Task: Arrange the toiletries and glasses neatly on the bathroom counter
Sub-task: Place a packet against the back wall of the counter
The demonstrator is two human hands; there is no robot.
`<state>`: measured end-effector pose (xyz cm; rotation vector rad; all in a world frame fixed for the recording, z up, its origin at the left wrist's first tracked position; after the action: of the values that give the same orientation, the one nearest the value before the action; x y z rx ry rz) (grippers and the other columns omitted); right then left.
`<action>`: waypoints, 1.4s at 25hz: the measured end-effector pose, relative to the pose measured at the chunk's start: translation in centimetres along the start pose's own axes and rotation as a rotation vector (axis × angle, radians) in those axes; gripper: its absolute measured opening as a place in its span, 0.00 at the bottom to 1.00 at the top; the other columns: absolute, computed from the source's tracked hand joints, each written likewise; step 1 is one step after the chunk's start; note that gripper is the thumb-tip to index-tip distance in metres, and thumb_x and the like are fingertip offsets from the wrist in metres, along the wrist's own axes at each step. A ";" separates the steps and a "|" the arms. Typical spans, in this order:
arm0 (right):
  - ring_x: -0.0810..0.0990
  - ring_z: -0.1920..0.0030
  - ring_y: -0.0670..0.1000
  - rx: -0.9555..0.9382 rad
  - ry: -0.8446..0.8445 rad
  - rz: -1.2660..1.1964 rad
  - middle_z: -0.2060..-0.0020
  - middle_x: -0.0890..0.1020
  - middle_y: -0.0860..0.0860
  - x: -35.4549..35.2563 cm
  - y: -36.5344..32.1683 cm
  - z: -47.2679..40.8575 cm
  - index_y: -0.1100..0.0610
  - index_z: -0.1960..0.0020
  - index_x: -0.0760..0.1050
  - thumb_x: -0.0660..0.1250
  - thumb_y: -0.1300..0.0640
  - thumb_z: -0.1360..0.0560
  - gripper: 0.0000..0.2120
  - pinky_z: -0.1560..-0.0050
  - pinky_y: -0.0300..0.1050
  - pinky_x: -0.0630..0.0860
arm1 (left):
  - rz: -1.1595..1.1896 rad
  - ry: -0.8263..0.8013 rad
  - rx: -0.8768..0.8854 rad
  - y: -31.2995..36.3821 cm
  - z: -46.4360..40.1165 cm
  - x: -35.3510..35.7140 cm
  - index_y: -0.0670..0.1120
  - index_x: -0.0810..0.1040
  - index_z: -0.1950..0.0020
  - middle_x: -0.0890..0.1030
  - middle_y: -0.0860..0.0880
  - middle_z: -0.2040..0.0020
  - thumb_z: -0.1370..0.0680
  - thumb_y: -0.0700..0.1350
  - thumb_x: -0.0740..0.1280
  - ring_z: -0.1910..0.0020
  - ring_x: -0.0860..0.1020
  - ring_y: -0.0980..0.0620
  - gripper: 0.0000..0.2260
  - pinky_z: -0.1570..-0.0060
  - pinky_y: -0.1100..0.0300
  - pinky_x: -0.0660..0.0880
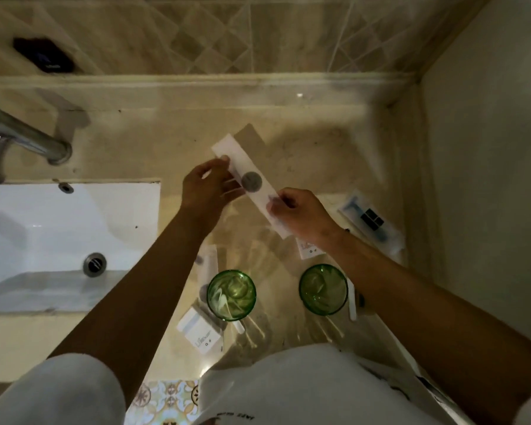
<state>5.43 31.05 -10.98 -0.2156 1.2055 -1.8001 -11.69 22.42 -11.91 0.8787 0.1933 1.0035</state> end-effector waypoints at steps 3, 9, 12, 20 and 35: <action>0.73 0.69 0.46 0.062 0.120 -0.142 0.71 0.75 0.48 -3.4 1.1 -0.7 0.56 0.66 0.74 0.69 0.55 0.24 0.13 0.67 0.43 0.72 | -0.161 -0.065 -0.019 -1.5 -0.2 4.6 0.36 0.78 0.42 0.84 0.36 0.51 0.23 0.38 0.71 0.56 0.85 0.40 0.11 0.51 0.46 0.82; 0.81 0.65 0.56 0.139 0.348 -0.110 0.66 0.83 0.55 -10.9 4.5 -0.2 0.60 0.60 0.79 0.69 0.46 0.25 0.17 0.62 0.54 0.79 | -0.371 -0.233 -0.045 -4.6 -1.7 13.1 0.40 0.82 0.51 0.86 0.40 0.56 0.23 0.37 0.71 0.58 0.86 0.44 0.03 0.53 0.49 0.82; 0.83 0.59 0.58 0.145 0.391 -0.158 0.62 0.84 0.56 -13.3 4.9 0.8 0.56 0.57 0.80 0.66 0.44 0.24 0.15 0.59 0.60 0.81 | -0.438 -0.243 -0.026 -4.7 -2.5 17.0 0.40 0.83 0.51 0.86 0.42 0.56 0.24 0.36 0.70 0.59 0.86 0.46 0.03 0.59 0.56 0.82; 0.81 0.69 0.42 0.179 0.356 -0.396 0.64 0.85 0.49 -16.1 7.2 1.4 0.52 0.48 0.81 0.69 0.59 0.23 0.06 0.65 0.38 0.76 | -0.474 -0.248 -0.092 -7.3 -5.5 22.9 0.38 0.83 0.50 0.86 0.41 0.53 0.24 0.37 0.70 0.55 0.86 0.44 0.05 0.52 0.51 0.83; 0.75 0.70 0.42 0.325 0.856 0.162 0.68 0.76 0.46 -19.9 10.5 3.2 0.54 0.32 0.70 0.69 0.54 0.23 0.21 0.71 0.33 0.67 | -1.483 -0.295 0.671 -5.8 -6.8 29.2 0.48 0.78 0.45 0.78 0.49 0.49 0.21 0.52 0.67 0.50 0.75 0.49 0.10 0.49 0.55 0.74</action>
<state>24.56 43.27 -11.27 0.8965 1.3973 -1.9587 4.70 48.10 -13.53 1.1262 0.8049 -0.6198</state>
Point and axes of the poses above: each hand's wrist, its own z-axis away from the middle knuckle, its own x-axis out of the palm, y = z × x, the point moved 10 cm from there along -z, towards the middle knuckle
